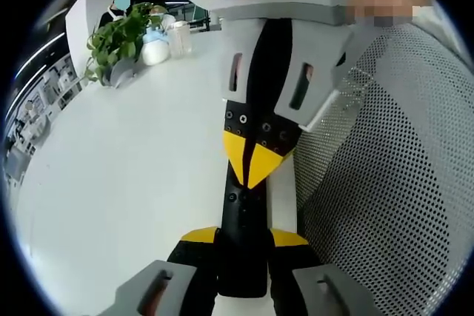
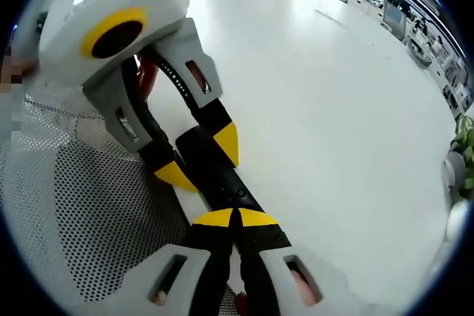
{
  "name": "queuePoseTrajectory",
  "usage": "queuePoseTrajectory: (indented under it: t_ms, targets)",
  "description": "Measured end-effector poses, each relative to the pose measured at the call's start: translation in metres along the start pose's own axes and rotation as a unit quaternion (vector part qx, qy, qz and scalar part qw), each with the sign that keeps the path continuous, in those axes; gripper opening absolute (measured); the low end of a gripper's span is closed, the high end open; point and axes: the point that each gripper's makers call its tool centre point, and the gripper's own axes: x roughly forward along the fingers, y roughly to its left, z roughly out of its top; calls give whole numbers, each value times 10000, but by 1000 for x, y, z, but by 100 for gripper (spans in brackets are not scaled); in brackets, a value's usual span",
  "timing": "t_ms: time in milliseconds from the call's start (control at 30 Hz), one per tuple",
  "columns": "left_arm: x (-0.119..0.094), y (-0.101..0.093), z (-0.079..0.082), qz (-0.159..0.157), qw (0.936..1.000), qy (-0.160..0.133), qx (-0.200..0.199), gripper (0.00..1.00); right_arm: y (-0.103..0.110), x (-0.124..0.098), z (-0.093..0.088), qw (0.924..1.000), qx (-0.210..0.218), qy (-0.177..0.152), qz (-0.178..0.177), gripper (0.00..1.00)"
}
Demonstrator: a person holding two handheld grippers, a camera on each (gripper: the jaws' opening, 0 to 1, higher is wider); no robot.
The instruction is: Press the specified remote control buttons in sequence, fully releasing each button before pressing the next.
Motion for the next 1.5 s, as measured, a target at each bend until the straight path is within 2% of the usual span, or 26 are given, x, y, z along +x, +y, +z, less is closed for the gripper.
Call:
queuePoseTrajectory:
  t_ms: [167,333,667,1200,1500]
  targets:
    - [0,0,0,-7,10000,1,10,25,0,0,0,10000,90,-10,41,0]
    - [0,0,0,-2,10000,-5,2,25,1,0,0,10000,-89,14,-2,0]
    - [0,0,0,-21,10000,-1,27,25,1,-1,-1,9999,-94,-34,29,0]
    - [0,0,0,-21,10000,-21,13,25,1,-3,-7,9998,46,126,127,0]
    - [0,0,0,-19,10000,-33,2,25,2,-4,-9,9998,-70,163,130,0]
